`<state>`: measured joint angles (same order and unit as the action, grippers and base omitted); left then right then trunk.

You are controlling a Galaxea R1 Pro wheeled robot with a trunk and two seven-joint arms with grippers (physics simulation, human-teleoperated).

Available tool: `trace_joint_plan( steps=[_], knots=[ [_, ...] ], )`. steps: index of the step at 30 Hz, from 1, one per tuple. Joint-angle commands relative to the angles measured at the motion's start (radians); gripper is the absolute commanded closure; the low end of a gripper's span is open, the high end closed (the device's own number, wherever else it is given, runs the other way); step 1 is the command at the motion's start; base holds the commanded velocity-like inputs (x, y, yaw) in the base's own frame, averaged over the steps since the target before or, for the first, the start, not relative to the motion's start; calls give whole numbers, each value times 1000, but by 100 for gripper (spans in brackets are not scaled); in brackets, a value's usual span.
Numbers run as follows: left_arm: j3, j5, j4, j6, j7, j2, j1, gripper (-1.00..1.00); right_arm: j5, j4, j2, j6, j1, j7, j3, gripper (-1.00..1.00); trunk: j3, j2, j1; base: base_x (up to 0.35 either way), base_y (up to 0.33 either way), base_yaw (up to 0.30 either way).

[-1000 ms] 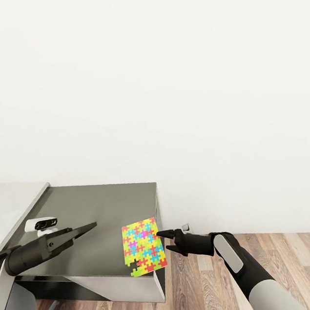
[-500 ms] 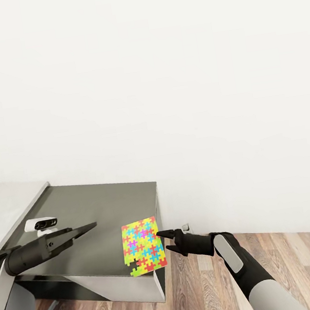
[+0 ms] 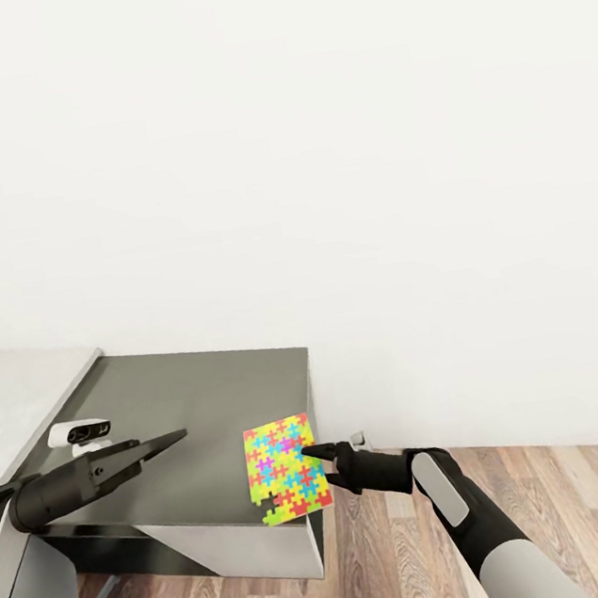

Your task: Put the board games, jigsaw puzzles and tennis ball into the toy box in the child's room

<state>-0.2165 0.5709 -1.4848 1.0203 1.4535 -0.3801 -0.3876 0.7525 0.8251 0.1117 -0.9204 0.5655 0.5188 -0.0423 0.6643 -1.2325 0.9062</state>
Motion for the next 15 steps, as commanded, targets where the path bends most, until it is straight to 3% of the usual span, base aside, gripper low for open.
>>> trace_joint_plan(
  steps=[1,15],
  knots=[
    [0,1,0,11,2,0,0,-100,-4,0,0,-3,1,4,1,-100,1,-1,0,-2,10,0],
    [0,1,0,10,2,0,0,-100,-4,0,2,-4,1,4,1,-100,1,-1,0,-23,59,0]
  ],
)
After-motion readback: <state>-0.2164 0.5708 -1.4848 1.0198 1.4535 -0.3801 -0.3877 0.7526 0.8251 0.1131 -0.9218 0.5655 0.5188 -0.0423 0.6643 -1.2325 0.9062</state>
